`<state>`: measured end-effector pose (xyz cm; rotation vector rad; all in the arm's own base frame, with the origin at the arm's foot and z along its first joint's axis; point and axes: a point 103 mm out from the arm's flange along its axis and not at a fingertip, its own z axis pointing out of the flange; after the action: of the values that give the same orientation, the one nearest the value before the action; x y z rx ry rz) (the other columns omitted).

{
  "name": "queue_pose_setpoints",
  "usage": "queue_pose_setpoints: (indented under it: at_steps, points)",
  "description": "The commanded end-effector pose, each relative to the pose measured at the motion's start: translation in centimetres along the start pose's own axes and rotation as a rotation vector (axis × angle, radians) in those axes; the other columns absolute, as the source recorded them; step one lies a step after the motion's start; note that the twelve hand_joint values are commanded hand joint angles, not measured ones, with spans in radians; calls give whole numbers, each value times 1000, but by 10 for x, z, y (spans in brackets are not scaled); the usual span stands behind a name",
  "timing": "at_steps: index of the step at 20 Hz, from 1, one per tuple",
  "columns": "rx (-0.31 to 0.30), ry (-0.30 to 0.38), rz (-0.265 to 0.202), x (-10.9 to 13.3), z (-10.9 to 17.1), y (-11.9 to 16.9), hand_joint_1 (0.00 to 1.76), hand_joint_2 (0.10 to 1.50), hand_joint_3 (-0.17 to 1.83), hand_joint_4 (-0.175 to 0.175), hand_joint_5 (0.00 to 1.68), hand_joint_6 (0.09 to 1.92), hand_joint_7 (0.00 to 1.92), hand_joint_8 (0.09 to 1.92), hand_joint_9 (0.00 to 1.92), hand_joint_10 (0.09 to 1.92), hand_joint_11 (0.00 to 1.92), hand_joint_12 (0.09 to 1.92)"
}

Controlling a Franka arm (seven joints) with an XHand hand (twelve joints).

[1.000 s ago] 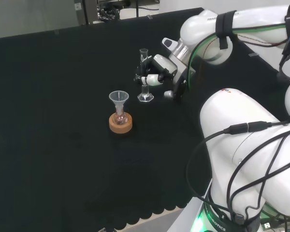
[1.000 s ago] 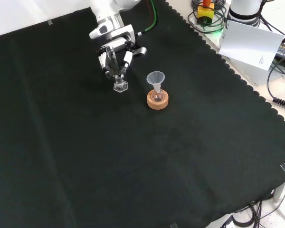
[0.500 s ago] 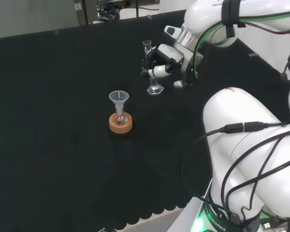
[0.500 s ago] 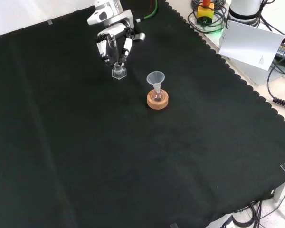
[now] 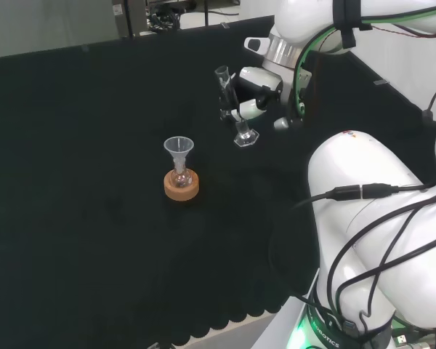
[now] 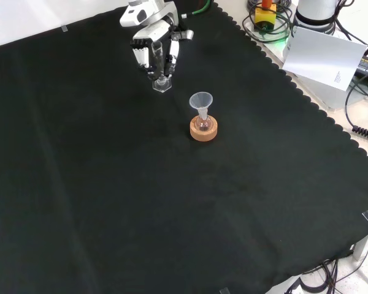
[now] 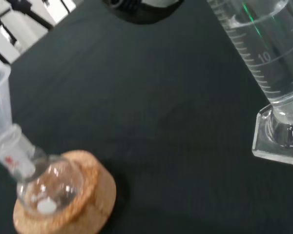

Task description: Pick up the graduated cylinder.

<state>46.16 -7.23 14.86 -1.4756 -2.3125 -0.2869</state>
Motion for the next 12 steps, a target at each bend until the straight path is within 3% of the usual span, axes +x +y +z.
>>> queue_pose_setpoints:
  at_steps: [1,12]
  points:
    - [93,-60,-26,10,0,-17,1168,1048,-10,-114,1153,750,1391,276,1583,87,1471,603]
    - [231,-144,-60,30,1,-27,1170,1051,-15,-122,1151,752,1415,229,1586,87,1480,595]
